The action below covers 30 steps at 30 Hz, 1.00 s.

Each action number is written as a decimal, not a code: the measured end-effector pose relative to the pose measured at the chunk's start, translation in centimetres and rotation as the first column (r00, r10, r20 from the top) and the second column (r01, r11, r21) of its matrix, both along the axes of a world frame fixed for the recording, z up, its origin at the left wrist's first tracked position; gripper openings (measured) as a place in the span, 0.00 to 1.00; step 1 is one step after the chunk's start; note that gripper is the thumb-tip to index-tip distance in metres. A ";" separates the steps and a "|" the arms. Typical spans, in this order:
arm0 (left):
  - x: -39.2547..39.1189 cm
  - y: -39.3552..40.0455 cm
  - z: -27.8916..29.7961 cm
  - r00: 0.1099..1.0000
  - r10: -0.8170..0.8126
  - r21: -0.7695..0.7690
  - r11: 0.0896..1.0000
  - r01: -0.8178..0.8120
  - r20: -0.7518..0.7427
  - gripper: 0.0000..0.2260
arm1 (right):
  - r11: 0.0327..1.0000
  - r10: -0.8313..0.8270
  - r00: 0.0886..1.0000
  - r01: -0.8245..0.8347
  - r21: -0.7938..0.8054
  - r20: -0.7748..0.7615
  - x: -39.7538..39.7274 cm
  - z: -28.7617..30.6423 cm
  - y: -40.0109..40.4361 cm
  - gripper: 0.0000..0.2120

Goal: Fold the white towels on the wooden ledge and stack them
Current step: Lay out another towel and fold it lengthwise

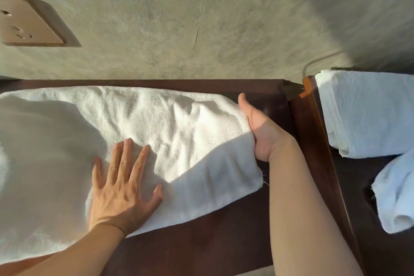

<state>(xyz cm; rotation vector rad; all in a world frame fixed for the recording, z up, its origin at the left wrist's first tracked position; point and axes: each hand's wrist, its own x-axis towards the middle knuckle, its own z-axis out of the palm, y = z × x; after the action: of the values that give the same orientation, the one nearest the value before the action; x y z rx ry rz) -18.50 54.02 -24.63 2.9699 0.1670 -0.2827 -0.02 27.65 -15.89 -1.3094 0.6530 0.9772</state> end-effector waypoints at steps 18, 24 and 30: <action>0.0 0.1 0.1 1.000 -0.010 -0.041 0.999 0.010 0.006 0.41 | 0.947 -0.294 0.769 0.316 0.061 0.568 3.2 0.1 -1.0 0.19; 0.0 0.1 0.1 1.000 -0.016 -0.035 0.999 0.015 -0.018 0.41 | 0.724 -0.093 0.938 0.294 -0.624 0.334 1.9 -3.4 -0.3 0.34; 0.1 0.0 0.1 1.000 -0.008 -0.047 0.999 0.008 -0.006 0.41 | 0.775 0.211 0.964 -0.065 -0.629 0.161 1.7 -1.0 0.4 0.40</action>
<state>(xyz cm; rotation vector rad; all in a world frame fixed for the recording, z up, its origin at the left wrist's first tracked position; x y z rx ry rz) -18.44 54.01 -24.55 2.9240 0.1473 -0.2927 1.66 28.09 -16.93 -2.0506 0.7405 0.7296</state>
